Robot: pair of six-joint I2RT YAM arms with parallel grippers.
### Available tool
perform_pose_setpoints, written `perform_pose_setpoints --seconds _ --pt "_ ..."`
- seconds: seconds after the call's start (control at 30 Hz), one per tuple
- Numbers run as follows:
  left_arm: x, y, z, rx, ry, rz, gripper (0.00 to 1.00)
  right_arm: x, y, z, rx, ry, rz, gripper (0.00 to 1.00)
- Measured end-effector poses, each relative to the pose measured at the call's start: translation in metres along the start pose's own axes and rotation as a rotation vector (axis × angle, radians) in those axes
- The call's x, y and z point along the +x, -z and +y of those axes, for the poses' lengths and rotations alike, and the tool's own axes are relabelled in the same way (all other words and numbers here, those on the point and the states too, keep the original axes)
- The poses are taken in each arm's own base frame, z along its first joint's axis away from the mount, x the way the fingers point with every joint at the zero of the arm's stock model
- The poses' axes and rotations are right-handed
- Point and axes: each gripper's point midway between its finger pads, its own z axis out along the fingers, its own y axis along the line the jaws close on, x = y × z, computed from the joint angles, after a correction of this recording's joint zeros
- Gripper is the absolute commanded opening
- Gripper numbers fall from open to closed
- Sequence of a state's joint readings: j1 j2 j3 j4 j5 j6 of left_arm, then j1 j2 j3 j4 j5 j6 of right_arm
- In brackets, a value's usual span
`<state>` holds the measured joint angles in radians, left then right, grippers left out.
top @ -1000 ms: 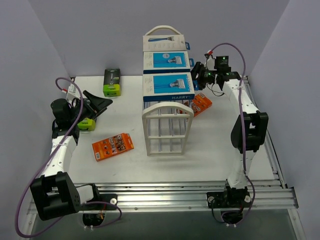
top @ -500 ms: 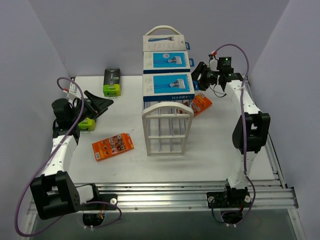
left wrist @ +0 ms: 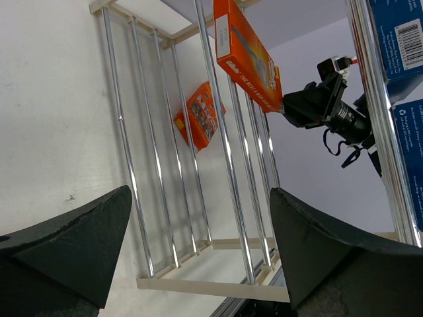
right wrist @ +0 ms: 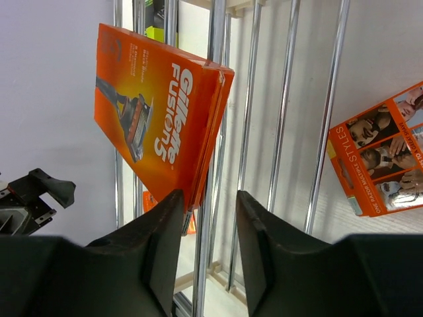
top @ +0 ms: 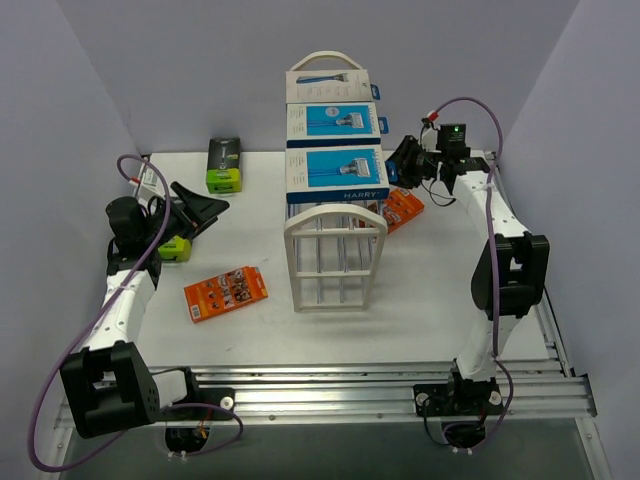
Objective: Place and organize the shaving razors onto the shelf
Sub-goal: Place the shaving razor onto shelf
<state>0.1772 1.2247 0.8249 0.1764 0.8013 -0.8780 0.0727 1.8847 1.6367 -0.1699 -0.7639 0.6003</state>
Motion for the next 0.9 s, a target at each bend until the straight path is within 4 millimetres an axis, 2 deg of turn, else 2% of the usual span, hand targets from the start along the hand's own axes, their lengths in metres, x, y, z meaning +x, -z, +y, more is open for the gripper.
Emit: perform_pose_setpoints --seconds 0.07,0.2,0.33,0.6,0.77,0.9 --pt "0.000 0.000 0.000 0.000 0.000 0.001 0.94 -0.002 0.001 0.002 -0.004 0.006 -0.008 0.23" --pt "0.001 0.000 0.000 0.001 -0.002 0.002 0.94 -0.003 0.000 0.003 -0.008 0.006 -0.013 0.15" --pt "0.001 0.000 0.000 0.001 -0.003 0.003 0.94 -0.003 -0.001 0.006 -0.014 0.009 -0.014 0.11" --pt "0.001 0.000 0.000 0.001 -0.003 0.003 0.94 0.002 -0.006 0.014 -0.025 0.016 -0.005 0.11" --pt "0.001 -0.001 -0.001 0.002 -0.003 0.005 0.94 0.003 -0.008 0.018 -0.024 0.016 -0.007 0.01" --pt "0.002 -0.001 -0.001 0.003 -0.003 0.006 0.94 -0.001 -0.007 0.022 -0.026 0.021 -0.018 0.00"
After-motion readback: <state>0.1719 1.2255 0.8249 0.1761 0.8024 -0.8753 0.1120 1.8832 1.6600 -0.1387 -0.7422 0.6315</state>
